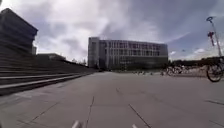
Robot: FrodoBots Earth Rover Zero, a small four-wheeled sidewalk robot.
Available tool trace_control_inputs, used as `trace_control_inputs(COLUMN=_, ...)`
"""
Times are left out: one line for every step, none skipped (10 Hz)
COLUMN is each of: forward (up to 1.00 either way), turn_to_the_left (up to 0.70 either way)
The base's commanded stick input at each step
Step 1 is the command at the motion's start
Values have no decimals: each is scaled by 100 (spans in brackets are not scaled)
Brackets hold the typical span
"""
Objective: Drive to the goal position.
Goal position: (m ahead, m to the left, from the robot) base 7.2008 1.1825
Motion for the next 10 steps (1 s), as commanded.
trace_control_inputs(forward=70, turn_to_the_left=-9)
trace_control_inputs(forward=70, turn_to_the_left=0)
trace_control_inputs(forward=70, turn_to_the_left=0)
trace_control_inputs(forward=70, turn_to_the_left=0)
trace_control_inputs(forward=70, turn_to_the_left=0)
trace_control_inputs(forward=70, turn_to_the_left=0)
trace_control_inputs(forward=70, turn_to_the_left=0)
trace_control_inputs(forward=70, turn_to_the_left=10)
trace_control_inputs(forward=70, turn_to_the_left=31)
trace_control_inputs(forward=70, turn_to_the_left=27)
